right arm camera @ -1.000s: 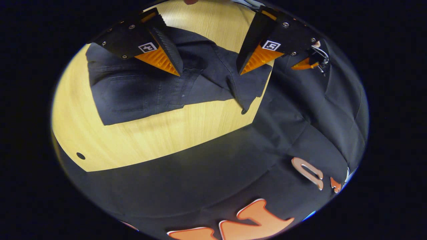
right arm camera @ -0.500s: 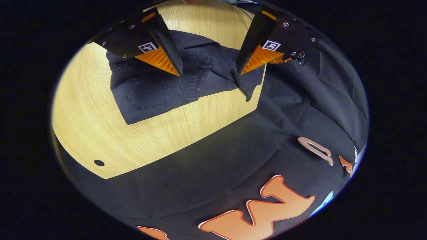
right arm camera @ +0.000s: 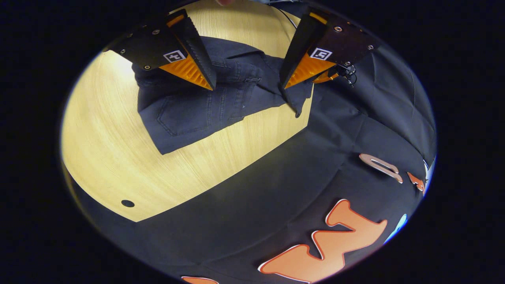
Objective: Grasp the waist and the cuffs of the jeans and fold them to make the two legs overlap; first hold the waist and fold one-third of the jeans toward the cuffs, then hold the cuffs and fold the remaining one-third in the same direction to finish folding.
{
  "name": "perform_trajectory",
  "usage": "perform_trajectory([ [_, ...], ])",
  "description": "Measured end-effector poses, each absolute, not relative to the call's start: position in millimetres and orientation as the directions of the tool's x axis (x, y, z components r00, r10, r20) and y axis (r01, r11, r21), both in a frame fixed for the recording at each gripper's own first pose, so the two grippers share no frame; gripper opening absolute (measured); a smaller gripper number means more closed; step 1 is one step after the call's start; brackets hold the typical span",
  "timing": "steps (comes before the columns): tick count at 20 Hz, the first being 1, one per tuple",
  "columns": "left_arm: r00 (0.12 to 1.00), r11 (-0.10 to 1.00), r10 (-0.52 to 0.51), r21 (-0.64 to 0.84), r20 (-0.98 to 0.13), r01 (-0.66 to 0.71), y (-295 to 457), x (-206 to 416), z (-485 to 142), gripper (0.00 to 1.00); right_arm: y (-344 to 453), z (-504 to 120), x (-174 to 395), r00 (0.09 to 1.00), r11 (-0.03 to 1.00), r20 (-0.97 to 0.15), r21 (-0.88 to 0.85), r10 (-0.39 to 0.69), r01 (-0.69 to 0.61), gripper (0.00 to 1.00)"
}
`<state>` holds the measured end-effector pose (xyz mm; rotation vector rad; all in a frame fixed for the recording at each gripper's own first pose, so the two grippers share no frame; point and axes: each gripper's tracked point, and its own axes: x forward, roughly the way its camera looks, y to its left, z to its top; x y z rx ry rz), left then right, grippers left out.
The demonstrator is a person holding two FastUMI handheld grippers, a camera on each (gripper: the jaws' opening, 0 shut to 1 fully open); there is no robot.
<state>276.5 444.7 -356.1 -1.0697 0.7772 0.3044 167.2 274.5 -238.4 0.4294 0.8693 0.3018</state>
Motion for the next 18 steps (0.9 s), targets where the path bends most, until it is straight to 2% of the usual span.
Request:
perform_trajectory([
  [1,0.674,0.488,-0.103,-0.628,-0.731,-0.606,448,277,-365,0.76,270,-235,168,0.618,0.869,-0.662,0.490,0.424,-0.072,0.98],
  [2,0.634,0.497,-0.059,-0.574,-0.771,-0.651,457,274,-377,0.53,264,-232,169,0.626,0.866,-0.657,0.496,0.420,-0.062,0.98],
  [4,0.701,0.422,-0.074,-0.659,-0.709,-0.622,445,289,-361,0.05,249,-229,173,0.642,0.871,-0.655,0.490,0.399,-0.041,0.98],
  [8,0.792,0.435,-0.070,-0.733,-0.606,-0.523,430,286,-295,0.05,219,-227,174,0.663,0.866,-0.646,0.500,0.378,-0.006,0.98],
  [11,0.847,0.511,-0.095,-0.755,-0.524,-0.410,404,281,-235,0.05,201,-225,174,0.676,0.850,-0.630,0.527,0.382,0.010,0.99],
  [17,0.881,0.679,-0.177,-0.703,-0.439,-0.214,279,275,-126,0.07,162,-204,181,0.712,0.819,-0.574,0.573,0.405,-0.004,0.98],
  [18,0.880,0.697,-0.196,-0.693,-0.434,-0.186,253,276,-118,0.05,154,-199,182,0.718,0.815,-0.564,0.579,0.408,-0.008,0.99],
])
